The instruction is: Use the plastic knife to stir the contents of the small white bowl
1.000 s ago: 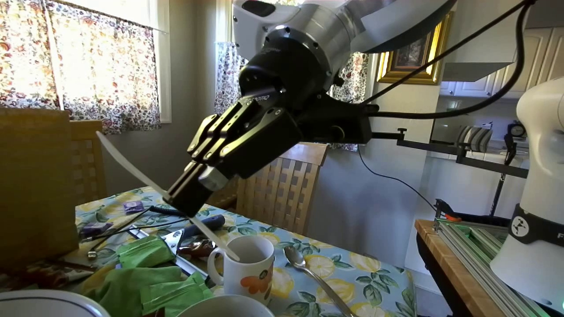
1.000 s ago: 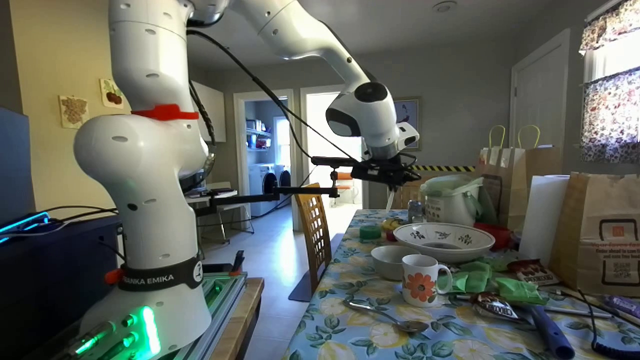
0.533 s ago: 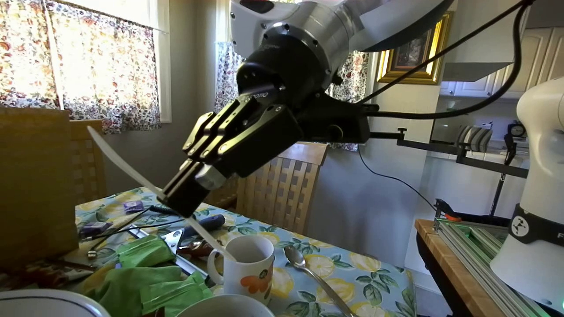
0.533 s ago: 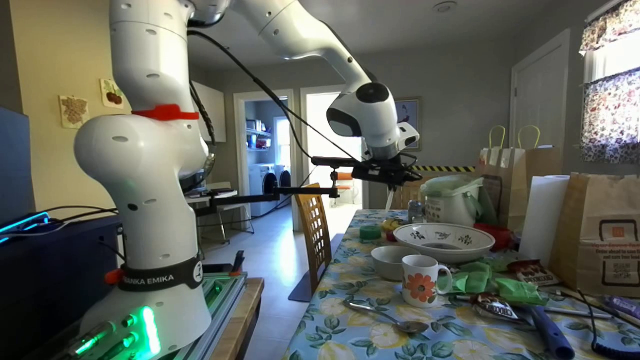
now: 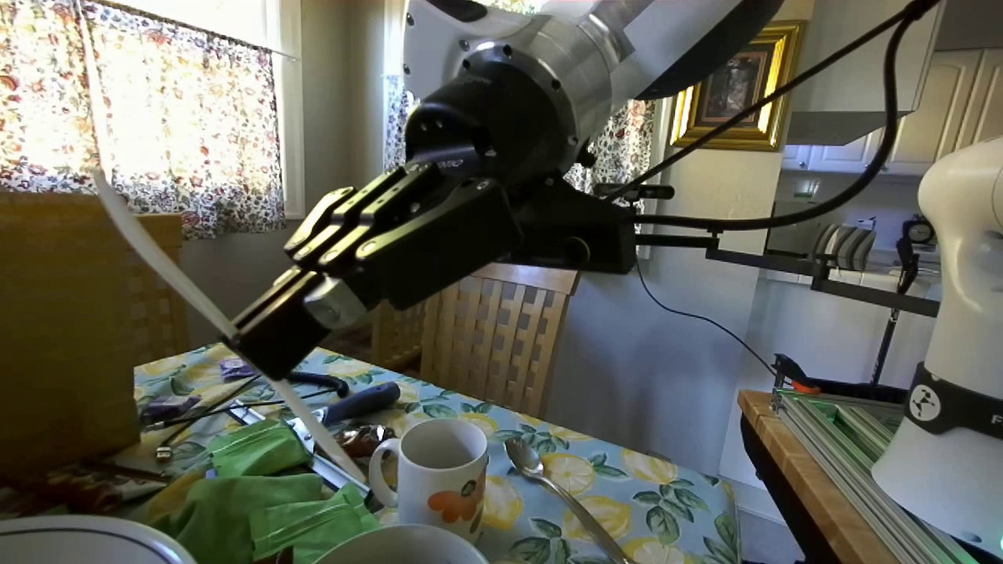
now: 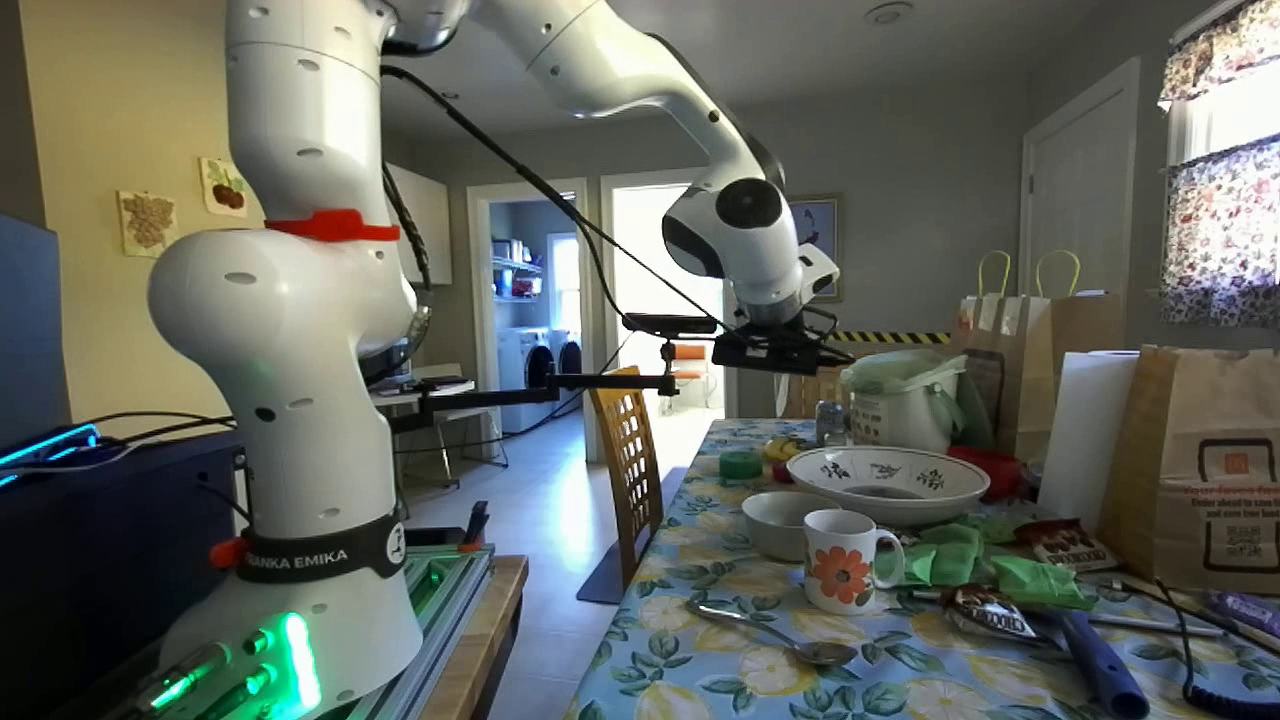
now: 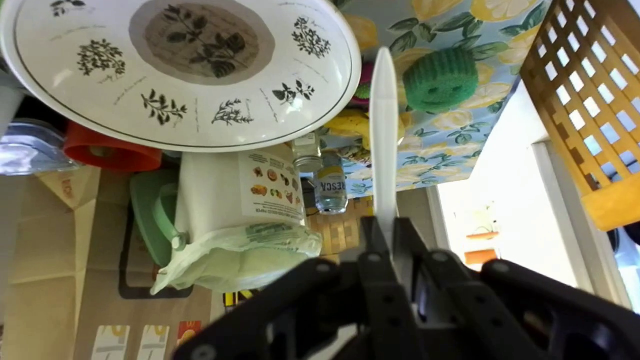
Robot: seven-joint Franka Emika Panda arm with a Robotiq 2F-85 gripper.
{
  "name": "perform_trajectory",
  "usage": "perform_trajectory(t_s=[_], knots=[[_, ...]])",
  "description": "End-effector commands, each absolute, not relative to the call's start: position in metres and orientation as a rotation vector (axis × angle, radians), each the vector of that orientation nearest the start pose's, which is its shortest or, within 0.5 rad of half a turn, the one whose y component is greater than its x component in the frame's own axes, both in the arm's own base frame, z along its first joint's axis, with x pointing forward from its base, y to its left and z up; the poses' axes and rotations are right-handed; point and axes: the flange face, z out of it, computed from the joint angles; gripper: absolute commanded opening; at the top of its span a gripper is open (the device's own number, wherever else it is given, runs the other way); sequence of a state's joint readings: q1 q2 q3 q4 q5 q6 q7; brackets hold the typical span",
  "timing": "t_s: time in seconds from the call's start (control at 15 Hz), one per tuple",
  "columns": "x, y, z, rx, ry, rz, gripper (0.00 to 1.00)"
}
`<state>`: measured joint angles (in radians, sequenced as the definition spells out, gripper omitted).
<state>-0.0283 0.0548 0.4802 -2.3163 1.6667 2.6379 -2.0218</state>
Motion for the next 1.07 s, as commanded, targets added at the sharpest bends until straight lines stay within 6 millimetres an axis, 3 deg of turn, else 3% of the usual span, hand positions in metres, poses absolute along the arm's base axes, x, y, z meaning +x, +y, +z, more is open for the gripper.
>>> perform_trajectory(t_s=[0.0, 0.4, 0.67, 0.87, 1.0], knots=[[0.481, 0.212, 0.309, -2.077, -1.108, -1.149, 0.03], [0.454, 0.220, 0.258, -2.186, -0.973, -1.160, 0.03], [0.447, 0.212, 0.233, -2.343, -0.957, -1.121, 0.03], [0.451, 0.200, 0.223, -2.416, -0.974, -1.135, 0.03], [0.464, 0.183, 0.238, -2.436, -0.967, -1.166, 0.03]])
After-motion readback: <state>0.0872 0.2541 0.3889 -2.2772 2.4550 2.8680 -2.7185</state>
